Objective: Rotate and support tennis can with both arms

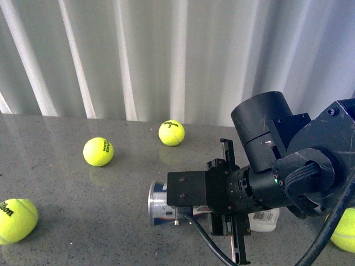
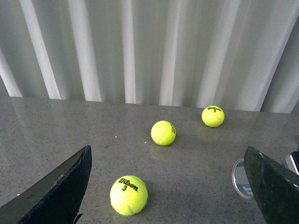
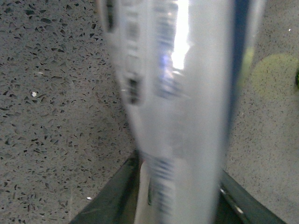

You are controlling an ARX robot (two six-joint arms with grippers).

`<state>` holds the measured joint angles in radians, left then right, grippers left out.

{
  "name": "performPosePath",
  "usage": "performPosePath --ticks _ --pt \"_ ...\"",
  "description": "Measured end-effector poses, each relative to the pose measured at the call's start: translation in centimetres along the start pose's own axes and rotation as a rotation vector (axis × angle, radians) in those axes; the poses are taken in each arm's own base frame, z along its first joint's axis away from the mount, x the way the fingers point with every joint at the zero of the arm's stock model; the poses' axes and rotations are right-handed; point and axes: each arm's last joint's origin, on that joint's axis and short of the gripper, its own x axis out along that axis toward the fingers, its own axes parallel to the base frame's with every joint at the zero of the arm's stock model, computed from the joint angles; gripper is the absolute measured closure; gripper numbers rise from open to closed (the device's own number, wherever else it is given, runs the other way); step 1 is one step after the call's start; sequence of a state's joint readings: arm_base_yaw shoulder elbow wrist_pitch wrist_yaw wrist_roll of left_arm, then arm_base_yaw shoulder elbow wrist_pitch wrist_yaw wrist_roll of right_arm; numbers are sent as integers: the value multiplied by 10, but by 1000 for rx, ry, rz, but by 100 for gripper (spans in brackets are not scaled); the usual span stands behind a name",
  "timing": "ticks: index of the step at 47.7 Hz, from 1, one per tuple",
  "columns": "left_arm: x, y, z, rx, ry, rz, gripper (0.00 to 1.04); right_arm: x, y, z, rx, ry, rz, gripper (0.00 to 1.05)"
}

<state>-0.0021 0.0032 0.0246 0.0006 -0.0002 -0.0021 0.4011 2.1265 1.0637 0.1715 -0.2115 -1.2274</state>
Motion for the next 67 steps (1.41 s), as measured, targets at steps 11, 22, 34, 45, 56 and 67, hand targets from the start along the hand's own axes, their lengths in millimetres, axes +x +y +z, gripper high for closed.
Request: performPosePath --ticks 11,22,34,45,56,67 --pt "0 0 0 0 0 0 7 0 1 -1 63 -13 4 26" --pt "0 0 0 0 0 0 7 -6 1 0 145 -49 22 7" --pt "0 0 0 0 0 0 7 -30 -7 10 201 -98 -5 7" --pt "0 0 0 0 0 0 7 -73 -22 21 371 -193 -68 7" --pt "0 0 0 0 0 0 7 -144 -43 14 814 -251 -252 7" --pt "0 0 0 0 0 0 7 -229 -2 -10 1311 -321 -322 7"
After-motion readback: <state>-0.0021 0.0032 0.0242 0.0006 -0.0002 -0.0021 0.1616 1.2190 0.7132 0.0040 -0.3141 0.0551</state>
